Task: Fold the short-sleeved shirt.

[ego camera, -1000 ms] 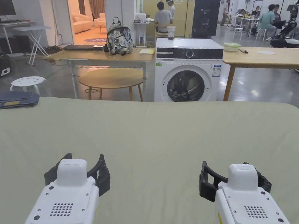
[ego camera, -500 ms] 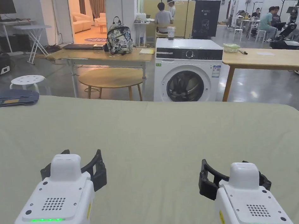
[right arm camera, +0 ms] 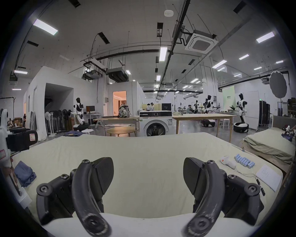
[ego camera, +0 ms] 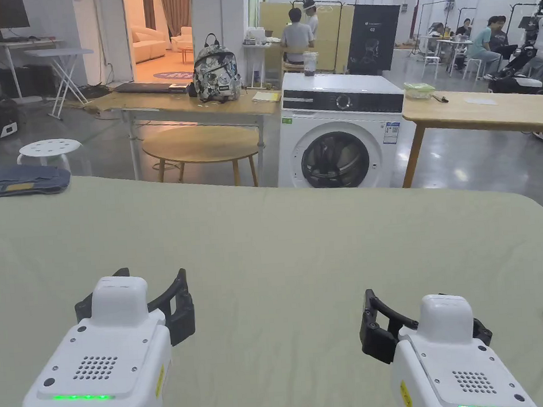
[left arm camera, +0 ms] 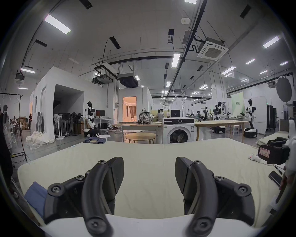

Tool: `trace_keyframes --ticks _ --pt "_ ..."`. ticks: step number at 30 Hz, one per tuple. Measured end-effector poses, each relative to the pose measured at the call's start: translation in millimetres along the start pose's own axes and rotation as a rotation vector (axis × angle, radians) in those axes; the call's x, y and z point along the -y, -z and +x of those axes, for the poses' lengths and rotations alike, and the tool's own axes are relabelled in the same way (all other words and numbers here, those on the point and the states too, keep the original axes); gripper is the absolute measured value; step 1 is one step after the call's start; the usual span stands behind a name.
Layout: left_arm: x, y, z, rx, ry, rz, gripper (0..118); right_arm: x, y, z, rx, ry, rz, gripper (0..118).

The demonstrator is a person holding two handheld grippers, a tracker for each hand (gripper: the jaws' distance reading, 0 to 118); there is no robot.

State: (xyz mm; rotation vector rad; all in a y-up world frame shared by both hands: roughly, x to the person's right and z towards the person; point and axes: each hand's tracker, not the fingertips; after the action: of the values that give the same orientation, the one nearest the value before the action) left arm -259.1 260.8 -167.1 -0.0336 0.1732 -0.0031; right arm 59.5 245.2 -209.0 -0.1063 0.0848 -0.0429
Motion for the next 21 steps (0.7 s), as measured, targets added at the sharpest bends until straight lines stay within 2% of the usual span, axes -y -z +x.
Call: trace_keyframes --ticks 6,9,13,19,21 --pt "1.3 1.2 2.0 -0.002 -0.003 0.001 66 -0.9 -0.4 -0.1 0.014 -0.018 0.011 94" --pt "0.6 1.2 2.5 -0.006 -0.01 -0.001 66 -2.1 0.8 -0.7 0.013 -0.01 0.001 101" --pt "0.2 2.0 1.8 -0.006 -0.021 -0.006 66 -3.9 3.3 -2.5 0.014 0.009 -0.019 101" --pt "0.5 3.7 0.3 -0.001 -0.033 -0.021 66 -12.1 10.0 -4.0 0.022 0.101 -0.087 101" --pt "1.2 4.1 -0.2 -0.002 -0.039 -0.024 66 -15.9 11.6 -1.5 -0.017 0.15 -0.117 101"
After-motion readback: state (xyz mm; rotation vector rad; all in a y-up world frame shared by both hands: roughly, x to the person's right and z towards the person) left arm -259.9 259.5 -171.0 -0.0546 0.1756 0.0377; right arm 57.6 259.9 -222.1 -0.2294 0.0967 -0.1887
